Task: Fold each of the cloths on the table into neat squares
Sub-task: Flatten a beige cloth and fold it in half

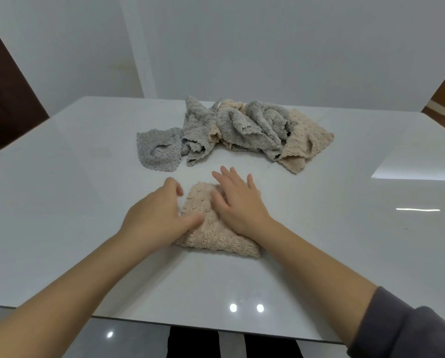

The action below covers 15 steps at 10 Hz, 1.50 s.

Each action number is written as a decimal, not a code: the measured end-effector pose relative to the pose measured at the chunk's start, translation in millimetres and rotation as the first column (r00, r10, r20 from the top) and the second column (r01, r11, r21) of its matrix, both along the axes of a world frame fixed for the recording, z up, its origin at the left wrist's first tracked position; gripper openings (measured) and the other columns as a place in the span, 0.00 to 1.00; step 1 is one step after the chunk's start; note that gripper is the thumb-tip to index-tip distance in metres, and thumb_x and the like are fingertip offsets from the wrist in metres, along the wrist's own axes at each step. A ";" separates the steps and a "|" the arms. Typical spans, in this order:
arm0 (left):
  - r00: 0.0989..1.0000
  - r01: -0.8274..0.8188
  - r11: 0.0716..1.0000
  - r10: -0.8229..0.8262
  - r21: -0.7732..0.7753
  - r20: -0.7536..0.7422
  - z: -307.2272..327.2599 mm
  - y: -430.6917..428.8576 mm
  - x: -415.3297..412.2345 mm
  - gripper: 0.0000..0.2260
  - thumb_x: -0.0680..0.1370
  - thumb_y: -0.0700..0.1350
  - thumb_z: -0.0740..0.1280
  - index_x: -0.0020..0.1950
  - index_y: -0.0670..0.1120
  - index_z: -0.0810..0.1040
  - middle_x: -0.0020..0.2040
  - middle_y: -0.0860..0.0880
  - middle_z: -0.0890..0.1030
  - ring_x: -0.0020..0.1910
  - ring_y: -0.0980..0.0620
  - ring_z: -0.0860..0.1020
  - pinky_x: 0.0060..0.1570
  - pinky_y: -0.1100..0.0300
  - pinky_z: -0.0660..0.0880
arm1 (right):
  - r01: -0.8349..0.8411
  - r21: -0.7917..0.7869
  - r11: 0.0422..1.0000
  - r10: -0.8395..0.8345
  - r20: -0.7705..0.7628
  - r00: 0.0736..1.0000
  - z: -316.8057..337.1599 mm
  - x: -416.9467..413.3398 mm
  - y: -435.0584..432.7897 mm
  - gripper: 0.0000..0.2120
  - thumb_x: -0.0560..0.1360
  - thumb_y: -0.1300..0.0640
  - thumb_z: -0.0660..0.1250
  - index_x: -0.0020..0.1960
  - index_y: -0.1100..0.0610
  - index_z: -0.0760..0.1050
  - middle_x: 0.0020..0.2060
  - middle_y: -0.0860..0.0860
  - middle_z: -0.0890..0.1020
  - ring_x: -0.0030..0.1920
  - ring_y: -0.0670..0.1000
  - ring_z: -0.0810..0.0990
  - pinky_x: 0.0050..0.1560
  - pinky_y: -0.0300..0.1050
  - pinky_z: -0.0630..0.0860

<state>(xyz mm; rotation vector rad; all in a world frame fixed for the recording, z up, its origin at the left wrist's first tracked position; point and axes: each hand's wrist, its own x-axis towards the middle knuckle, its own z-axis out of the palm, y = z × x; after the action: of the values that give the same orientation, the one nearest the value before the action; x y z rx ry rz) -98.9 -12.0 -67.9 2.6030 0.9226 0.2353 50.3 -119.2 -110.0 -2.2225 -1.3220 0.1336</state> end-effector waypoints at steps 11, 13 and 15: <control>0.904 0.413 0.910 -0.404 0.040 -0.140 -46.4 -4.6 57.3 0.26 0.84 0.55 0.44 0.80 0.48 0.44 0.80 0.52 0.41 0.77 0.57 0.38 0.76 0.53 0.38 | -0.286 0.052 0.957 0.154 -0.925 0.348 36.0 -11.9 -86.9 0.14 0.74 0.57 0.59 0.57 0.45 0.63 0.26 0.53 0.78 0.29 0.57 0.81 0.30 0.42 0.76; 0.906 0.408 0.912 -0.396 0.054 -0.151 -47.1 -5.3 57.9 0.26 0.84 0.55 0.43 0.80 0.48 0.44 0.80 0.52 0.41 0.78 0.57 0.38 0.77 0.52 0.38 | -0.303 -0.023 0.953 0.136 -0.861 0.491 36.3 -1.8 -95.7 0.15 0.72 0.55 0.58 0.57 0.45 0.61 0.26 0.58 0.79 0.26 0.55 0.74 0.32 0.45 0.63; 0.907 0.405 0.912 -0.393 0.062 -0.150 -45.9 -6.5 57.9 0.26 0.84 0.55 0.44 0.80 0.47 0.44 0.80 0.51 0.42 0.78 0.57 0.38 0.77 0.52 0.38 | -0.302 -0.012 0.953 0.148 -0.854 0.499 35.2 -3.0 -92.0 0.14 0.72 0.54 0.59 0.56 0.45 0.63 0.25 0.58 0.78 0.26 0.54 0.74 0.32 0.44 0.62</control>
<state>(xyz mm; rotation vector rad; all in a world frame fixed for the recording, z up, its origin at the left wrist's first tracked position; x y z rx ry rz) -41.0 -18.5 -113.8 2.8485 0.4027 -0.0100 47.2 -211.2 -74.8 -1.6335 -1.0006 1.3073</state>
